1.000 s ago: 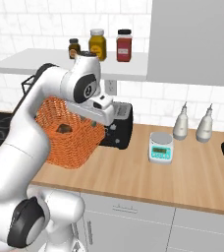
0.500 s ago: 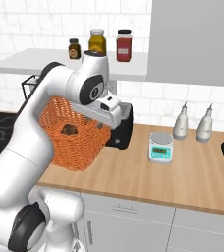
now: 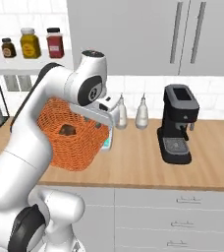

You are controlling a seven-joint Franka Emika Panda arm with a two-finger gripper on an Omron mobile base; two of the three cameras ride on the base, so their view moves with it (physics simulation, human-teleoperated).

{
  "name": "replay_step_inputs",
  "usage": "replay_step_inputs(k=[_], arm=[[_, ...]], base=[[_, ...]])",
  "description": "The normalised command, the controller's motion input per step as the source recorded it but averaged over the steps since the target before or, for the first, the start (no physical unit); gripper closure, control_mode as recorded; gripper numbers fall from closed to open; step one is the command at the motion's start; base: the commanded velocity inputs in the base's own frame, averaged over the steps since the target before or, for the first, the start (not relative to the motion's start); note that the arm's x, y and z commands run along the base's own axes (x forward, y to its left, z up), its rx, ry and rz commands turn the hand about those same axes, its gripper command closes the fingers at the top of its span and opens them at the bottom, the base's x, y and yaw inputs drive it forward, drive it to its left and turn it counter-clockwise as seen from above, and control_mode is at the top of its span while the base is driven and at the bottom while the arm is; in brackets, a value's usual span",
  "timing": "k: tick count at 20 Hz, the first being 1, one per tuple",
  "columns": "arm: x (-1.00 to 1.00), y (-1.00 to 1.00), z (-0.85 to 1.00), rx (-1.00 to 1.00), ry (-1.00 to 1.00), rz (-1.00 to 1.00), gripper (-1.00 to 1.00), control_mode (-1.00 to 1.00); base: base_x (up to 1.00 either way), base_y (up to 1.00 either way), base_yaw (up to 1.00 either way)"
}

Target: Open the cabinet, pick up the bread from the cabinet and place it in the basket. Then move the basket to the dining counter.

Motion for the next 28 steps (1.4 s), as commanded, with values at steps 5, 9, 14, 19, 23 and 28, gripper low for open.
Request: replay_step_inputs(k=[5,9,14,19,23,28], arm=[[0.00,0.00,0.00,0.00,0.00,0.00,1.00,1.00],[0.00,0.00,0.00,0.00,0.00,0.00,1.00,1.00],[0.00,0.00,0.00,0.00,0.00,0.00,1.00,1.00],[0.00,0.00,0.00,0.00,0.00,0.00,1.00,1.00],[0.00,0.00,0.00,0.00,0.00,0.00,1.00,1.00],[0.00,0.00,0.00,0.00,0.00,0.00,1.00,1.00]], base=[[0.00,-0.20,-0.89],[0.00,-0.01,-0.99],[0.00,0.00,-1.00],[0.00,0.00,-1.00],[0.00,0.00,-1.00],[0.00,0.00,-0.99]])
